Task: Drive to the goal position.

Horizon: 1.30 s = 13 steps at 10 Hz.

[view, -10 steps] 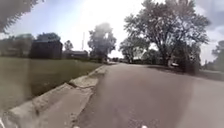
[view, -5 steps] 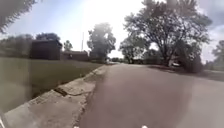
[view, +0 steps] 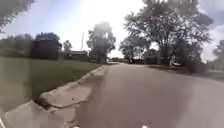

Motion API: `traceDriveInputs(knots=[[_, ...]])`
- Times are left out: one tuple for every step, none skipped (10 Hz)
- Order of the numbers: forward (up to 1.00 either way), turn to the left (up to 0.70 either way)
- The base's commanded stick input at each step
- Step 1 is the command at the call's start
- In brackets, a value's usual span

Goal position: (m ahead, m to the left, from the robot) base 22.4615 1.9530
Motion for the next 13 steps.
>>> traceDriveInputs(knots=[[1.00, 0.00], [1.00, 0.00], [1.00, 0.00], [1.00, 0.00], [1.00, 0.00], [1.00, -0.02], [1.00, -0.05], [1.00, -0.03], [1.00, 0.00], [1.00, 0.00], [1.00, -0.03], [1.00, -0.13], [1.00, 0.00]])
